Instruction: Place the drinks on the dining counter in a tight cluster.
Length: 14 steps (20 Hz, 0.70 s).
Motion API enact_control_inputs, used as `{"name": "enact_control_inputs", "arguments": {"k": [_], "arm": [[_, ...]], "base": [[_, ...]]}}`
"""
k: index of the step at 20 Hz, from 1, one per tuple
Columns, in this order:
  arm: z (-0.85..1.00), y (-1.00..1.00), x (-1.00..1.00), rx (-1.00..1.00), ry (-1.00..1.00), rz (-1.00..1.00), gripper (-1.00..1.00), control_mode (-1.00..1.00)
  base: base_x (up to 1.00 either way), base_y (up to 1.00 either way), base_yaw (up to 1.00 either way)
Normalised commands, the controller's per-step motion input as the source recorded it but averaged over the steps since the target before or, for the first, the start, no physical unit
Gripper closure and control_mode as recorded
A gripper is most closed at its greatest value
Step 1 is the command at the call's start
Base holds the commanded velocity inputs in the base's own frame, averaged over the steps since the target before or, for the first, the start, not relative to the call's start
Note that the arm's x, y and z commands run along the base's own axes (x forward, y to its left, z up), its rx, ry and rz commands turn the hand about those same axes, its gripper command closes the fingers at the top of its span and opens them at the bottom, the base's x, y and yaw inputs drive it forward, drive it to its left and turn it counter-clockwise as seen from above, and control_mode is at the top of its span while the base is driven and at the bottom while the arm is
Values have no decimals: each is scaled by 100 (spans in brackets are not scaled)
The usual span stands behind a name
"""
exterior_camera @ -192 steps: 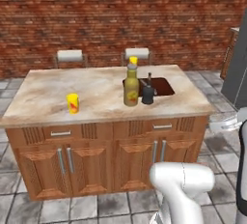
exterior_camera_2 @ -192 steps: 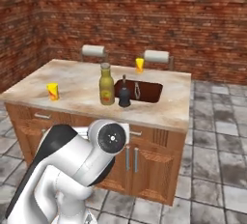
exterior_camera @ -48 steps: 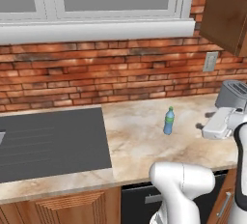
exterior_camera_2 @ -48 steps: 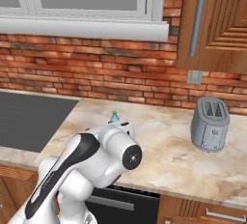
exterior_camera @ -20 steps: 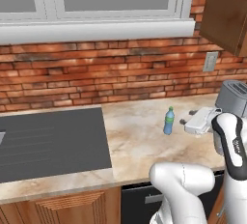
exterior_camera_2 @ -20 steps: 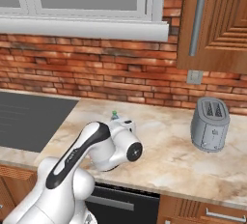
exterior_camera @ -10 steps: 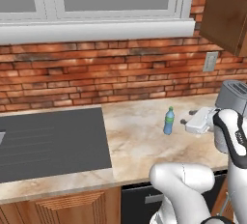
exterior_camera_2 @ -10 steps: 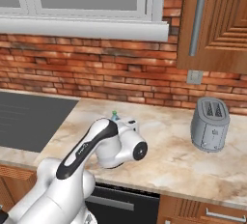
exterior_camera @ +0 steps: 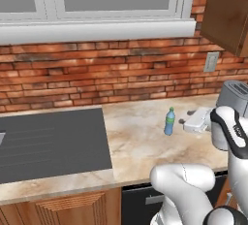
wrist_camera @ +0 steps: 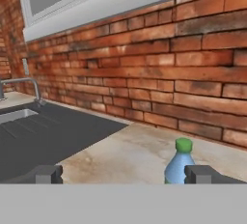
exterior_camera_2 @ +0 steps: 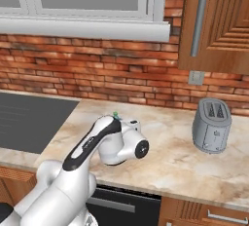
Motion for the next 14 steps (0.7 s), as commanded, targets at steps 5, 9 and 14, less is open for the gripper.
{"name": "enact_control_inputs", "arguments": {"k": [5, 9, 14], "arm": [[-10, 0, 18, 0, 1, 0, -100, -100], [-16, 0, 19, 0, 2, 0, -100, -100], [-14, 0, 20, 0, 2, 0, -100, -100]], "base": [[0, 0, 0], [0, 0, 0], [0, 0, 0]]}}
